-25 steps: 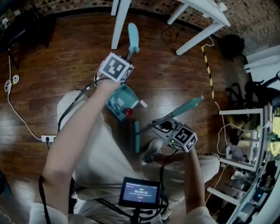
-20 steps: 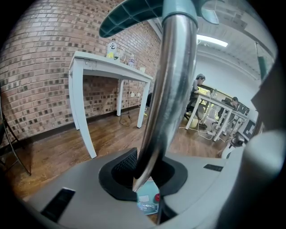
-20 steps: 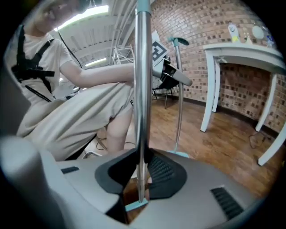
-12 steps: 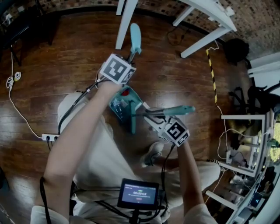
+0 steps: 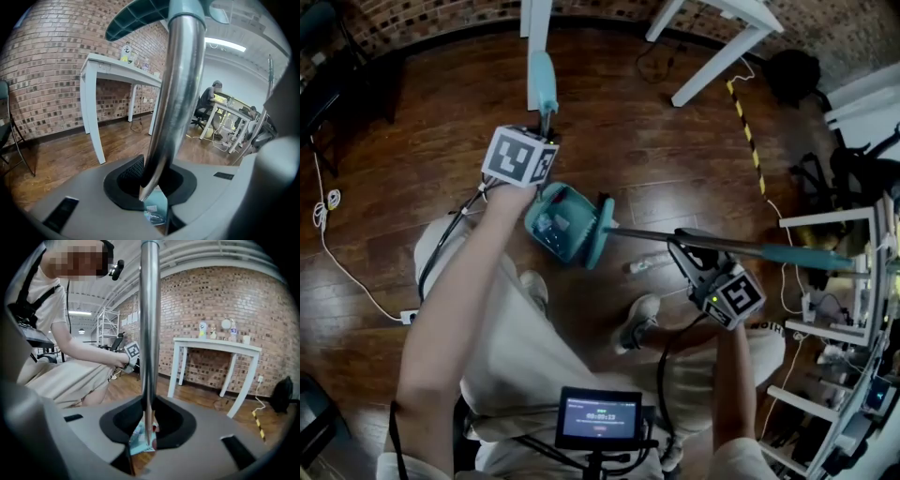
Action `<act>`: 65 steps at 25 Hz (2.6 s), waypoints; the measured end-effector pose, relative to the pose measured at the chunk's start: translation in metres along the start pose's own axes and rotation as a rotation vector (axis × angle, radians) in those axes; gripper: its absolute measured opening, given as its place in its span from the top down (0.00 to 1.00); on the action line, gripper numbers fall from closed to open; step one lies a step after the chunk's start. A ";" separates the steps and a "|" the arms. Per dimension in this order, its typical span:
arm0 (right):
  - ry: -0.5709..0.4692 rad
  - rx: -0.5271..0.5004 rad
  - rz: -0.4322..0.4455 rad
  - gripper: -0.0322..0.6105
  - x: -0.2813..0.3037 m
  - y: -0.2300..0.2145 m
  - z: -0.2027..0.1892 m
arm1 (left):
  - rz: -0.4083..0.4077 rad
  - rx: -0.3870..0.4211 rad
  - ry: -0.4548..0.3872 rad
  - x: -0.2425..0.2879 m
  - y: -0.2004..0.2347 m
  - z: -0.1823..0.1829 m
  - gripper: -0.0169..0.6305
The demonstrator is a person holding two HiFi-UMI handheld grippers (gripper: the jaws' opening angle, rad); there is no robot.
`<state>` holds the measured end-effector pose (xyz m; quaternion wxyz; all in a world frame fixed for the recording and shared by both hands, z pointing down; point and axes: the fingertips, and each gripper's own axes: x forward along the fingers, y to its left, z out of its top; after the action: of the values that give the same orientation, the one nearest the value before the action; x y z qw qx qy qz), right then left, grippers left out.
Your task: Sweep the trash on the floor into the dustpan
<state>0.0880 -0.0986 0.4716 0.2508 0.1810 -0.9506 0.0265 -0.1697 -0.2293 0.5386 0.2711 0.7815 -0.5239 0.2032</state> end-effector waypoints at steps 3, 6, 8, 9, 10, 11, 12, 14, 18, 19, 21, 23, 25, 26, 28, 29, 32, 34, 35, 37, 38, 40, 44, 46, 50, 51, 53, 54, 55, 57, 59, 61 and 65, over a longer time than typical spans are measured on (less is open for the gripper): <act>0.009 -0.029 -0.088 0.79 -0.019 -0.025 0.000 | 0.037 -0.022 -0.001 -0.005 0.011 -0.002 0.89; 0.038 -0.072 -0.166 0.79 -0.036 -0.052 -0.013 | 0.084 -0.043 -0.012 -0.012 0.018 -0.003 0.89; 0.058 -0.064 -0.223 0.79 -0.042 -0.071 -0.025 | 0.116 -0.061 -0.028 -0.015 0.022 -0.002 0.89; 0.068 -0.065 -0.245 0.79 -0.042 -0.079 -0.032 | 0.133 -0.071 -0.036 -0.017 0.023 -0.001 0.89; 0.085 -0.071 -0.260 0.79 -0.039 -0.087 -0.041 | 0.148 -0.083 -0.043 -0.018 0.025 0.000 0.89; 0.108 -0.076 -0.271 0.79 -0.034 -0.093 -0.052 | 0.163 -0.096 -0.048 -0.018 0.028 0.000 0.89; 0.134 -0.080 -0.277 0.79 -0.026 -0.097 -0.064 | 0.177 -0.109 -0.053 -0.018 0.030 -0.001 0.89; 0.189 -0.088 -0.274 0.79 -0.006 -0.100 -0.089 | 0.202 -0.131 -0.062 -0.019 0.035 -0.004 0.89; 0.211 -0.076 -0.213 0.79 0.032 -0.083 -0.113 | 0.249 -0.182 -0.076 -0.023 0.044 -0.009 0.89; 0.200 -0.075 -0.190 0.79 0.042 -0.075 -0.112 | 0.258 -0.193 -0.080 -0.024 0.046 -0.009 0.89; 0.179 -0.070 -0.158 0.79 0.058 -0.062 -0.108 | 0.271 -0.208 -0.084 -0.028 0.050 -0.010 0.89; 0.156 -0.060 -0.146 0.79 0.071 -0.055 -0.102 | 0.276 -0.215 -0.087 -0.030 0.051 -0.011 0.89; 0.141 -0.067 -0.132 0.79 0.084 -0.048 -0.098 | 0.277 -0.216 -0.088 -0.030 0.051 -0.010 0.89; 0.134 -0.076 -0.120 0.79 0.090 -0.043 -0.095 | 0.278 -0.214 -0.088 -0.030 0.051 -0.010 0.89; 0.112 -0.087 -0.090 0.79 0.101 -0.031 -0.088 | 0.279 -0.206 -0.091 -0.028 0.048 -0.010 0.89; 0.096 -0.083 -0.075 0.79 0.106 -0.024 -0.083 | 0.278 -0.199 -0.093 -0.027 0.046 -0.010 0.89; 0.038 -0.042 -0.035 0.79 0.121 -0.008 -0.066 | 0.270 -0.177 -0.103 -0.024 0.039 -0.008 0.89; -0.007 0.005 -0.017 0.79 0.127 -0.001 -0.050 | 0.267 -0.177 -0.111 -0.024 0.039 -0.007 0.89; -0.030 0.031 -0.012 0.79 0.128 0.000 -0.042 | 0.266 -0.179 -0.114 -0.025 0.039 -0.007 0.89; -0.075 0.078 -0.013 0.79 0.125 -0.003 -0.026 | 0.263 -0.180 -0.117 -0.025 0.038 -0.007 0.89; -0.094 0.097 -0.017 0.79 0.121 -0.005 -0.019 | 0.261 -0.181 -0.117 -0.025 0.038 -0.007 0.89; -0.128 0.122 -0.027 0.79 0.111 -0.011 -0.006 | 0.260 -0.185 -0.118 -0.025 0.037 -0.007 0.89; -0.188 0.114 -0.052 0.79 0.080 -0.021 0.021 | 0.259 -0.189 -0.127 -0.024 0.033 -0.005 0.89; -0.192 0.073 -0.080 0.79 0.065 -0.026 0.028 | 0.256 -0.186 -0.135 -0.023 0.031 -0.001 0.89; -0.140 -0.036 -0.159 0.79 0.044 -0.041 0.020 | 0.260 -0.178 -0.154 -0.024 0.032 0.004 0.89; -0.113 -0.064 -0.184 0.79 0.040 -0.046 0.014 | 0.265 -0.178 -0.157 -0.025 0.033 0.004 0.89; -0.052 -0.121 -0.235 0.79 0.035 -0.058 -0.003 | 0.276 -0.183 -0.158 -0.025 0.036 0.002 0.89; -0.020 -0.150 -0.260 0.79 0.035 -0.064 -0.013 | 0.280 -0.185 -0.158 -0.025 0.037 0.001 0.89; 0.015 -0.184 -0.280 0.79 0.037 -0.069 -0.025 | 0.283 -0.184 -0.159 -0.025 0.037 0.002 0.89; 0.091 -0.262 -0.295 0.79 0.048 -0.074 -0.053 | 0.289 -0.178 -0.163 -0.026 0.038 0.003 0.89; 0.155 -0.330 -0.283 0.79 0.065 -0.070 -0.085 | 0.295 -0.179 -0.163 -0.026 0.039 0.002 0.89; 0.193 -0.381 -0.262 0.79 0.082 -0.064 -0.113 | 0.307 -0.180 -0.161 -0.027 0.041 0.000 0.89; 0.168 -0.329 -0.231 0.80 0.112 -0.050 -0.139 | 0.316 -0.186 -0.156 -0.028 0.045 -0.002 0.89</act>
<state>0.0804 -0.1627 0.6450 0.3567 0.2423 -0.8909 -0.1426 -0.2217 -0.2222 0.5323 0.2652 0.6745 -0.6761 0.1329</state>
